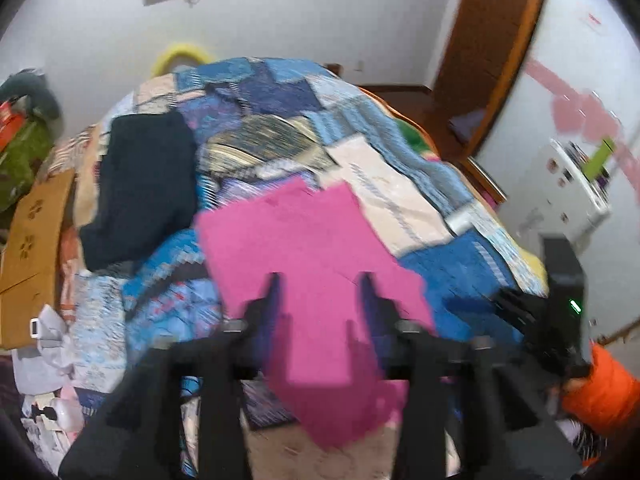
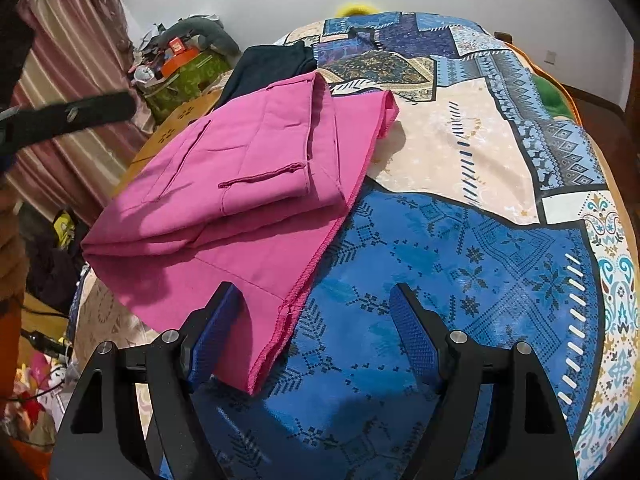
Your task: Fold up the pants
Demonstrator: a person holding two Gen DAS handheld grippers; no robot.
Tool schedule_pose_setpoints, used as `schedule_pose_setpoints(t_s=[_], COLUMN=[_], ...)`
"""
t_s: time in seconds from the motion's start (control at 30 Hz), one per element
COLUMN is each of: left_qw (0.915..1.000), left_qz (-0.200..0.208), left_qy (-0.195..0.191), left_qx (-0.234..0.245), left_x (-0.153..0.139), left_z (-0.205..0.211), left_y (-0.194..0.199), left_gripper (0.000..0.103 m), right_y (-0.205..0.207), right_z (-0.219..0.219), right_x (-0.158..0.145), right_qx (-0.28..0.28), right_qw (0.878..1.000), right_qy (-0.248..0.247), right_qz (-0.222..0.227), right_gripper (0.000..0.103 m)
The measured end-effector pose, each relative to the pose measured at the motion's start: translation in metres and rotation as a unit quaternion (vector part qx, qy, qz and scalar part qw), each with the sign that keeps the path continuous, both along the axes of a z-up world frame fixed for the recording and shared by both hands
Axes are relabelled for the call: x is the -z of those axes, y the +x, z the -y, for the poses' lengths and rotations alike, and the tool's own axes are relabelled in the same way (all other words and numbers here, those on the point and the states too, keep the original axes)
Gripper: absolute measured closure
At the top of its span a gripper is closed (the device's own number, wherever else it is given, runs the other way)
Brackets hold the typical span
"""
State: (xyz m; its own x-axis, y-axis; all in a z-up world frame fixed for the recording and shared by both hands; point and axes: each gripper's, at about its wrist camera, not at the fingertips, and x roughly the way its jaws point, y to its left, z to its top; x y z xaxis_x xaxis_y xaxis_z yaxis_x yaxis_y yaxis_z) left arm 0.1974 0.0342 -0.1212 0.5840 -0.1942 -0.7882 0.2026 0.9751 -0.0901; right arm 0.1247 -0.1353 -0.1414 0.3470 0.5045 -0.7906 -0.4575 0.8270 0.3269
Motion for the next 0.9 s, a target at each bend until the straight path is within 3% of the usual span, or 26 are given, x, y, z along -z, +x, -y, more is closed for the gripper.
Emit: schedule_pose_setpoints(t_s=[0.07,0.17,0.53,0.67,0.77,0.9], left_qw=[0.9994,0.9969,0.9823,0.9730,0.9694,0.9711], left_qz=[0.014,0.009,-0.092,-0.144,-0.118,-0.117], left_qy=[0.016,0.054,0.122,0.162,0.208,0.204], left_qx=[-0.029,-0.056,-0.108,-0.079,-0.057,-0.042], left_x=[-0.001,0.006,0.075,0.114,0.121,0.111], left_z=[-0.015,-0.034,-0.072,-0.060,-0.050,-0.058], left_y=[0.016,0.050,0.165,0.167,0.144,0.110], left_gripper=[0.031,0.029,0.026,0.026,0.025,0.020], right_y=[0.001,0.001,0.015,0.016,0.017,0.018], right_z=[0.002,0.005,0.014,0.018,0.022,0.028], right_x=[-0.003,-0.008,-0.011,-0.010,-0.012,-0.015], right_qx=[0.003,0.007,0.030,0.039,0.043,0.051], right_qw=[1.000,1.000,0.999,0.999,0.999,0.999], right_qy=[-0.002,0.004,0.005,0.003,0.000,-0.006], right_qz=[0.006,0.010,0.009,0.007,0.011,0.018], right_gripper=[0.028,0.028,0.028,0.028,0.028,0.028])
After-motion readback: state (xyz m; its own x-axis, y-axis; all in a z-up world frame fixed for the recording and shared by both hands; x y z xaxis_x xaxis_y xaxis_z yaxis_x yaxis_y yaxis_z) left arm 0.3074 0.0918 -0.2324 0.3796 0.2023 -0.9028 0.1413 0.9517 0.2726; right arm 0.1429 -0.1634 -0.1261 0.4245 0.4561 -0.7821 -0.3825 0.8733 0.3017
